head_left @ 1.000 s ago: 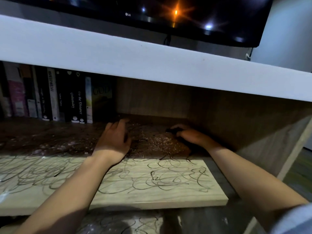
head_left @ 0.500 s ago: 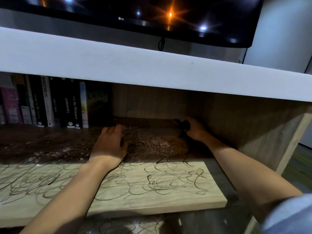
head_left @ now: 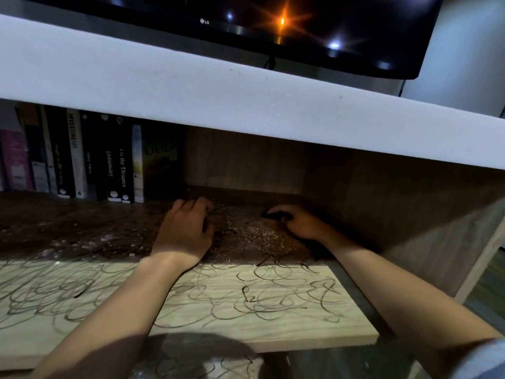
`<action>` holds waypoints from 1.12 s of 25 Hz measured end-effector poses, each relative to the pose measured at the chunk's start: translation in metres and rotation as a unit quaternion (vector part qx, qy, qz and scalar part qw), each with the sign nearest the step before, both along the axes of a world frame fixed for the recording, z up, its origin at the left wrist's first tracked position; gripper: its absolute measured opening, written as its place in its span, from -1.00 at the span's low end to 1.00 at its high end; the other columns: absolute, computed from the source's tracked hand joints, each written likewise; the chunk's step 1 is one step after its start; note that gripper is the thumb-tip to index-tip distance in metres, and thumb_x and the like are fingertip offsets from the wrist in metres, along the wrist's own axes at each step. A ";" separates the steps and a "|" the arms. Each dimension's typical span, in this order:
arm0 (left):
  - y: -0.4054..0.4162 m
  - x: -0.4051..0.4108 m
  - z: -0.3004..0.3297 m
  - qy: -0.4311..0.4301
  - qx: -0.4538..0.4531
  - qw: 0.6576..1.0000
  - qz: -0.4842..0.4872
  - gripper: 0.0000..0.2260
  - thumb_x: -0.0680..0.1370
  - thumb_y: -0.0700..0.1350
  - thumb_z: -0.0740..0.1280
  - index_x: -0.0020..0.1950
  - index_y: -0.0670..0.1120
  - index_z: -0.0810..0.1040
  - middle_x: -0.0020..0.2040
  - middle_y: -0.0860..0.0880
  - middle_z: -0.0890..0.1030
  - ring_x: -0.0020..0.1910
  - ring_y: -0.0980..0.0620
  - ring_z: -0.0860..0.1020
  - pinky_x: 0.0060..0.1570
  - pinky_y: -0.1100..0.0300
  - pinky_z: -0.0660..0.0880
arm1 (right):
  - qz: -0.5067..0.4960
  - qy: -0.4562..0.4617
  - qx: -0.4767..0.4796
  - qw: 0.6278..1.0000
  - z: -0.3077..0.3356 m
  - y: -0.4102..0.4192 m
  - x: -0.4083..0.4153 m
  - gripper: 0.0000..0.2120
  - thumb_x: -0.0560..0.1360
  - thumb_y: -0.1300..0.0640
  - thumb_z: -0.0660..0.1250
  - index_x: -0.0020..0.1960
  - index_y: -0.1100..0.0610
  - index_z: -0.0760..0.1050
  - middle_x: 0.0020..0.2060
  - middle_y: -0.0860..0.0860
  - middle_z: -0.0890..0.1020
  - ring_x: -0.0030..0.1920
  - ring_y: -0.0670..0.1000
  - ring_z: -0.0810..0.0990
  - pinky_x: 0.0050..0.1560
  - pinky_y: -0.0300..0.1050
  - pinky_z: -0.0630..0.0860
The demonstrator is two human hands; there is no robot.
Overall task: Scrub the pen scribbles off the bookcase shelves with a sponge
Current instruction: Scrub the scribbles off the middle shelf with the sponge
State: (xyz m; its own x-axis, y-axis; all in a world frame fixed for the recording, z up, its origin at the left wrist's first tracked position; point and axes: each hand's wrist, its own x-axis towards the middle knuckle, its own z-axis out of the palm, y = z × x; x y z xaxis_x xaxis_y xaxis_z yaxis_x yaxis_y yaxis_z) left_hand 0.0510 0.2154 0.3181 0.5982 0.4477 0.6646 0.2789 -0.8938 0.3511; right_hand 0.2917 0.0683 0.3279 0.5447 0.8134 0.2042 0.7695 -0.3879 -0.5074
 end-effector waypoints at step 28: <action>-0.002 -0.004 0.001 0.016 -0.023 0.999 -0.018 -0.76 0.48 -0.23 0.32 0.13 -0.09 0.54 0.06 -0.08 0.59 0.14 -0.14 0.41 0.14 0.03 0.39 | 0.023 0.140 0.058 0.988 0.051 -0.031 -0.041 -0.52 0.49 0.51 0.15 0.18 0.05 0.56 0.09 -0.02 0.59 0.08 -0.04 0.58 -0.01 -0.29 0.50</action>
State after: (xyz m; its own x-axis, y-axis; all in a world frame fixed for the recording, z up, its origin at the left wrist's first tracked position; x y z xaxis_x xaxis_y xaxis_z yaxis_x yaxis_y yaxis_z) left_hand 0.0472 0.2131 0.3192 0.6351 0.4553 0.6240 0.2578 -0.8864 0.3844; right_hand 0.2509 0.0375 0.3785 0.5563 0.8185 0.1433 0.6077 -0.2831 -0.7420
